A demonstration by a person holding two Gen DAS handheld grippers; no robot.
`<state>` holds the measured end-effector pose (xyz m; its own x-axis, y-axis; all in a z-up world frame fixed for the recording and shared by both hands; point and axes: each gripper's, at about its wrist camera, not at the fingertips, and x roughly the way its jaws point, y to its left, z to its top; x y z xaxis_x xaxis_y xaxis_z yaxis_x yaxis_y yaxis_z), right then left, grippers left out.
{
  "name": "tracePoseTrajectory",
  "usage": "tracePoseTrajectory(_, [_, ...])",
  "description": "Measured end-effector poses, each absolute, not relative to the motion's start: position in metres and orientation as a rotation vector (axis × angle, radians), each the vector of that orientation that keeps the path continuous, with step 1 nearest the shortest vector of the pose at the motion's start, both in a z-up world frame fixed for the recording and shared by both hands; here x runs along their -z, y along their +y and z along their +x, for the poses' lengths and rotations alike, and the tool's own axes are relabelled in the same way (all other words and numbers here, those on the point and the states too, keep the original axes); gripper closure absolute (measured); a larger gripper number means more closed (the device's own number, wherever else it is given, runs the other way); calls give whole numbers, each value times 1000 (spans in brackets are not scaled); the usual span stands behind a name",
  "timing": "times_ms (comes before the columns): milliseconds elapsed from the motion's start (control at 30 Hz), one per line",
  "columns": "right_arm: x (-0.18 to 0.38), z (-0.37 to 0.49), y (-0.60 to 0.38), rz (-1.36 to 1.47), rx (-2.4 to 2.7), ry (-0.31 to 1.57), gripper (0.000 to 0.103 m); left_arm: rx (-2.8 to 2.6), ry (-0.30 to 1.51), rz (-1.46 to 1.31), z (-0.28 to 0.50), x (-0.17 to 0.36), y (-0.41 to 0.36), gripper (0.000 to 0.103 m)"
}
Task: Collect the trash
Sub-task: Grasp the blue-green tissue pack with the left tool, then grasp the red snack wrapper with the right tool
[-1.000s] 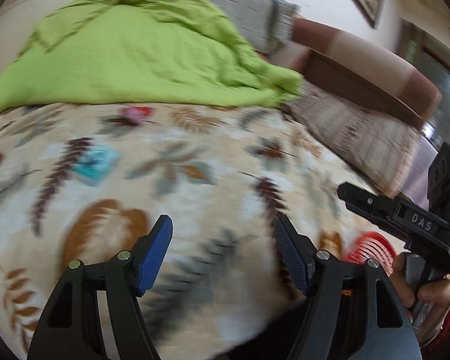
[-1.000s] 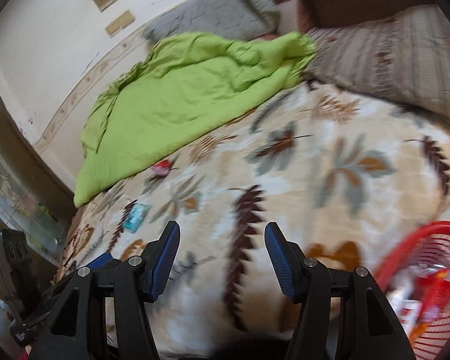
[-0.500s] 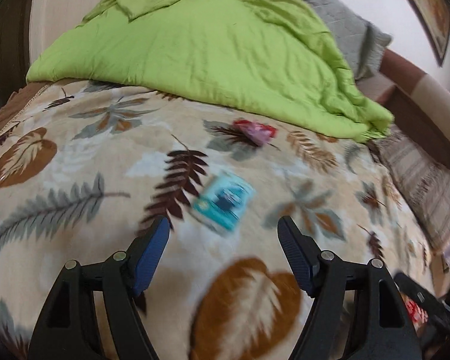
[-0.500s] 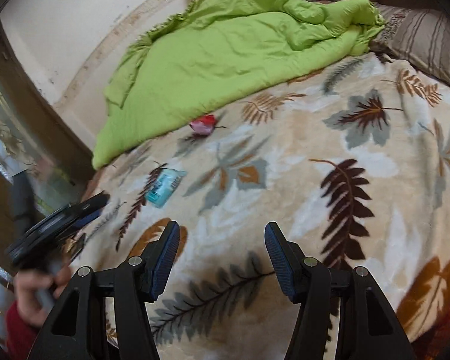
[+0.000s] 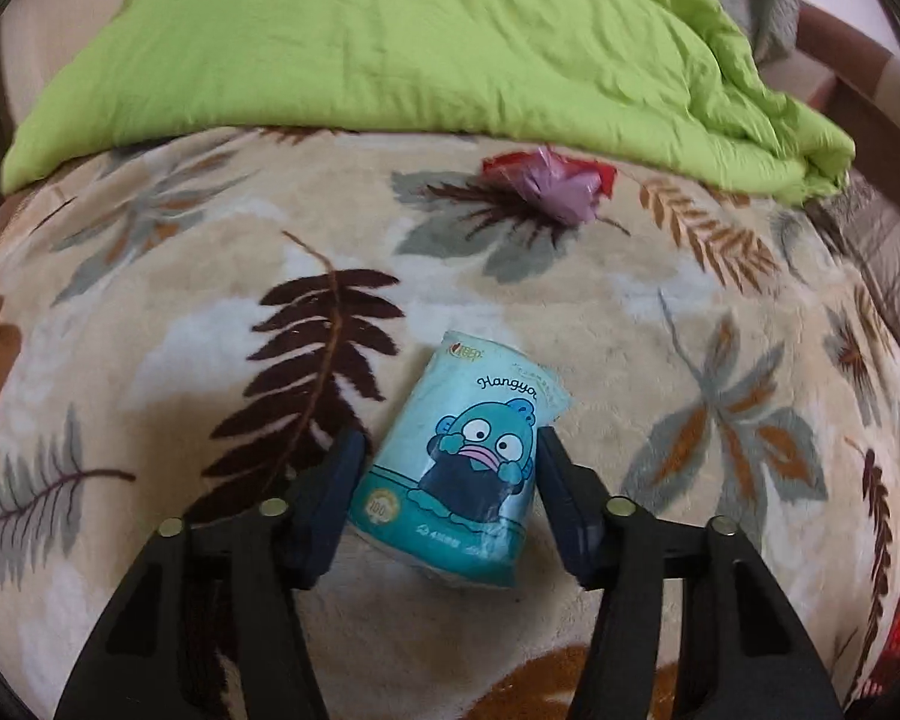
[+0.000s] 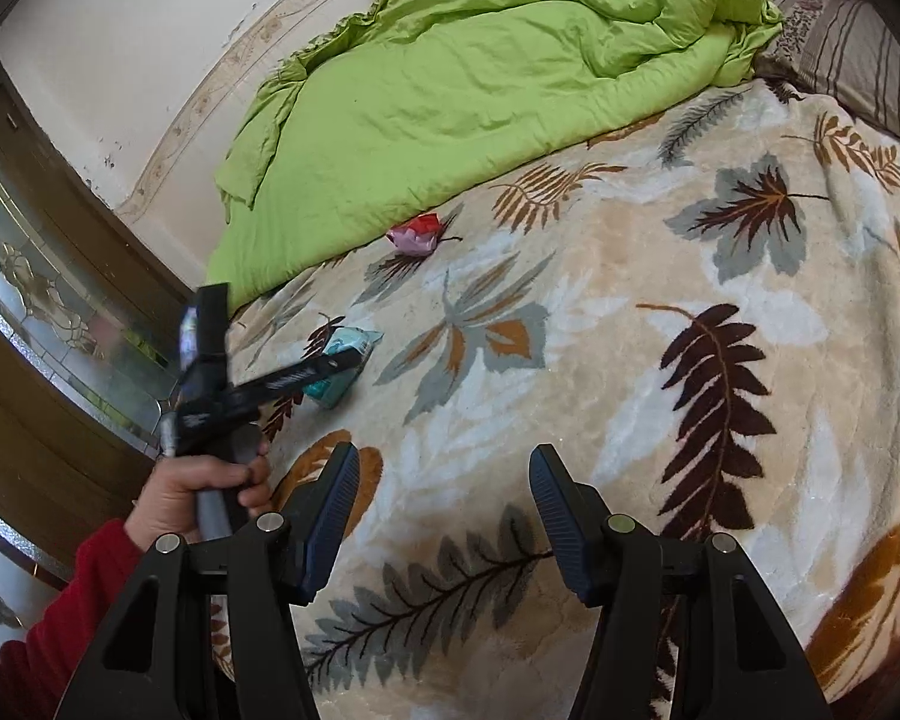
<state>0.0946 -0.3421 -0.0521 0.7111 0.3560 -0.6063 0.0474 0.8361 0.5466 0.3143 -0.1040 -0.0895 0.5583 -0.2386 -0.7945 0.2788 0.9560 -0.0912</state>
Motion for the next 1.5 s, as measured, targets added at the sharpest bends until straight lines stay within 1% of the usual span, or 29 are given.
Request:
tracePoseTrajectory(33, [52,95,-341,566,-180,772,40,293,926,44,312,89,-102,60])
tracePoseTrajectory(67, [53,96,-340,564,-182,775,40,272,924,27,308,88,-97,66])
tracePoseTrajectory(100, [53,97,-340,562,-184,779,40,257,923,-5,303,86,-92,67])
tracePoseTrajectory(333, [61,112,-332,561,-175,833,40,147,879,-120,253,63,-61,67])
tracePoseTrajectory(433, [53,135,-324,503,-162,836,40,137,826,-103,244,57,-60,67])
tracePoseTrajectory(500, [41,155,-318,480,-166,819,36,135,799,-87,243,58,-59,67])
tracePoseTrajectory(533, [35,171,-313,469,-174,811,33,132,799,-93,246,59,-56,67])
tracePoseTrajectory(600, [27,197,-305,440,-177,796,32,137,820,-112,252,63,-50,67])
tracePoseTrajectory(633, [25,211,-300,419,-173,793,29,135,829,-124,255,65,-47,67])
tracePoseTrajectory(667, [26,234,-293,389,-172,806,28,133,834,-136,258,66,-44,67])
tracePoseTrajectory(800, [37,299,-275,310,-138,833,28,115,839,-148,270,67,-35,67])
tracePoseTrajectory(967, [63,373,-265,282,-79,879,28,120,855,-187,281,67,-29,67])
tracePoseTrajectory(1133, [80,420,-256,228,-15,887,28,134,846,-185,285,64,-34,67])
tracePoseTrajectory(1167, [86,429,-254,219,-13,901,32,134,844,-181,286,64,-34,67])
tracePoseTrajectory(1200, [89,434,-252,216,-13,913,41,133,844,-175,286,65,-35,67])
tracePoseTrajectory(1233, [92,438,-249,214,-11,915,56,132,847,-173,286,66,-35,67])
tracePoseTrajectory(1300, [91,437,-245,202,-6,909,57,132,853,-180,287,67,-34,67])
tracePoseTrajectory(1333, [90,432,-243,193,-4,897,59,129,852,-180,287,67,-33,67])
tracePoseTrajectory(1367, [88,426,-240,174,6,883,60,128,850,-181,287,66,-33,67])
tracePoseTrajectory(1500, [74,385,-236,143,-27,834,61,126,842,-175,286,65,-33,67])
